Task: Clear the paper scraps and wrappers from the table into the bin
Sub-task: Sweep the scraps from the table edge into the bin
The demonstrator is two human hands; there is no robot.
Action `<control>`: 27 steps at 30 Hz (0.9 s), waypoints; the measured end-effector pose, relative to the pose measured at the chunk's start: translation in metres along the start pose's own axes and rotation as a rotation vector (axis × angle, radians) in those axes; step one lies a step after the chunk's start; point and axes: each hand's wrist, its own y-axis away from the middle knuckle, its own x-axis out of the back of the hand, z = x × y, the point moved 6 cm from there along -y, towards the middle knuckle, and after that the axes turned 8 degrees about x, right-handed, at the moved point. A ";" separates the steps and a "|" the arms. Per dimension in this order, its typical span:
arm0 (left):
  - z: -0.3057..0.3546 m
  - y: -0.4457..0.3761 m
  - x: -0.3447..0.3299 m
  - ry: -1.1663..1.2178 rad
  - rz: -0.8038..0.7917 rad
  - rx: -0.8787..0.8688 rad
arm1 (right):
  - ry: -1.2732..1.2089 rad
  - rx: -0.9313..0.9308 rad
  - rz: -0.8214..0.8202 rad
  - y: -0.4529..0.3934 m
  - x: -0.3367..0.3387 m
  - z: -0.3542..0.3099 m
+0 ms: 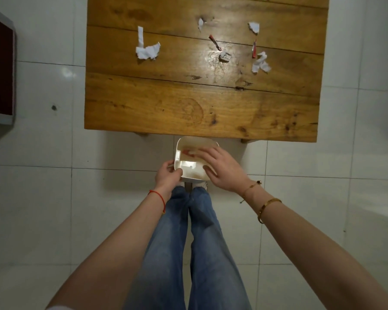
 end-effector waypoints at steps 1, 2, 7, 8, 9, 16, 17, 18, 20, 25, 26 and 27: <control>0.000 0.002 -0.002 -0.012 -0.002 0.001 | -0.010 -0.063 0.060 0.004 0.006 0.006; 0.000 0.005 -0.005 -0.026 -0.002 0.001 | -0.008 -0.127 0.115 0.007 0.015 0.014; 0.001 0.015 -0.026 -0.069 -0.017 0.016 | 0.038 -0.352 0.240 0.007 0.061 0.062; 0.001 0.017 -0.032 -0.071 -0.023 0.024 | 0.046 -0.384 0.243 0.005 0.070 0.074; 0.002 0.017 -0.038 -0.074 -0.028 0.026 | 0.059 -0.410 0.245 0.002 0.079 0.087; 0.001 0.017 -0.082 -0.064 -0.008 0.021 | 0.090 -0.494 0.240 -0.020 0.128 0.166; 0.001 0.017 -0.087 -0.060 -0.004 0.025 | 0.090 -0.479 0.233 -0.024 0.133 0.174; 0.001 0.017 -0.092 -0.053 0.000 0.030 | 0.088 -0.462 0.224 -0.028 0.137 0.180; 0.000 0.018 -0.101 -0.037 0.011 0.045 | 0.084 -0.428 0.210 -0.037 0.143 0.192; 0.002 0.020 -0.111 -0.004 0.045 0.066 | 0.103 -0.350 0.107 -0.056 0.143 0.208; 0.003 0.020 -0.112 0.003 0.051 0.068 | 0.111 -0.322 0.074 -0.058 0.140 0.206; 0.004 0.020 -0.112 0.011 0.054 0.072 | 0.122 -0.286 0.042 -0.058 0.136 0.202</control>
